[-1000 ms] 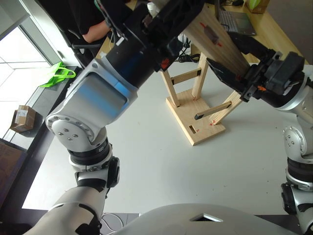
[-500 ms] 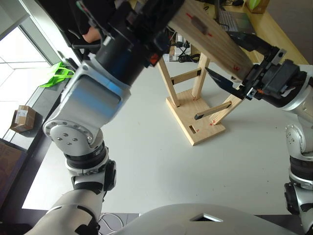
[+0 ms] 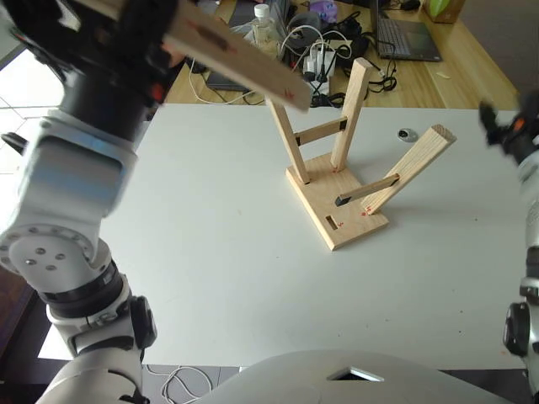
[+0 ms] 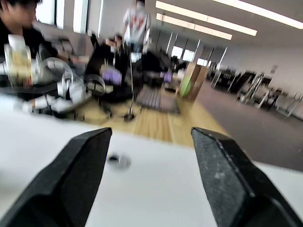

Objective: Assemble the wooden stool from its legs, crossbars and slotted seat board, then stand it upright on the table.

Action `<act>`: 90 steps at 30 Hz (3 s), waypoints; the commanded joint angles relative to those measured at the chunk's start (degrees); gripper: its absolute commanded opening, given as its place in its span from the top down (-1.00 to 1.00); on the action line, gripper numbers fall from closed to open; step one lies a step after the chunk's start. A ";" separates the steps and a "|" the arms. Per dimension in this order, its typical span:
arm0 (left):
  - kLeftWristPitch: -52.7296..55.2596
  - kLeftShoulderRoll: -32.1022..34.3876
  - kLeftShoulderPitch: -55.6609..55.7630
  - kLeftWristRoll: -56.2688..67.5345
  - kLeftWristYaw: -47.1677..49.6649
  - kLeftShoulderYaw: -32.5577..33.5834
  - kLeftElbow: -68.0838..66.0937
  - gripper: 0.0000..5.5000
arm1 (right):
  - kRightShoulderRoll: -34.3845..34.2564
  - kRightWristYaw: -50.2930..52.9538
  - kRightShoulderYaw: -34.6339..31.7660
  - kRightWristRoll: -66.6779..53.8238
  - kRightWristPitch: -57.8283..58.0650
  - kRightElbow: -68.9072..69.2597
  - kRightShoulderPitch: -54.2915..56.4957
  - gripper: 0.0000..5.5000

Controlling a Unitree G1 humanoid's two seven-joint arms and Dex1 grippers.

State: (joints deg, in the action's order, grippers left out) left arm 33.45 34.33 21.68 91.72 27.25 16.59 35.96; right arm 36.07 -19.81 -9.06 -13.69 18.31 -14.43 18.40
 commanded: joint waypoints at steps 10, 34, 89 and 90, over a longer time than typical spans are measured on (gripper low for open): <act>5.46 -7.97 -16.12 -14.76 6.08 -14.53 -3.39 0.63 | -4.04 -14.47 11.03 1.95 2.95 8.96 -18.07 -0.13; -1.35 -23.21 -23.25 -17.46 1.00 -6.52 -4.32 0.63 | -7.53 -19.55 13.51 -1.56 8.82 22.05 -21.02 -0.13; 19.12 -28.78 -14.64 -64.84 -14.23 -28.25 -0.40 0.63 | -10.89 -13.82 13.39 0.83 7.42 22.47 -19.65 -0.13; 19.16 -29.23 -14.95 -64.82 -14.44 -27.70 -0.85 0.63 | -10.93 -13.78 13.40 0.86 7.41 22.49 -19.65 -0.13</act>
State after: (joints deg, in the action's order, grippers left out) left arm 50.53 5.41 7.91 27.47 13.55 -11.51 37.03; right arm 25.17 -34.12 4.30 -13.36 25.92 7.41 -2.08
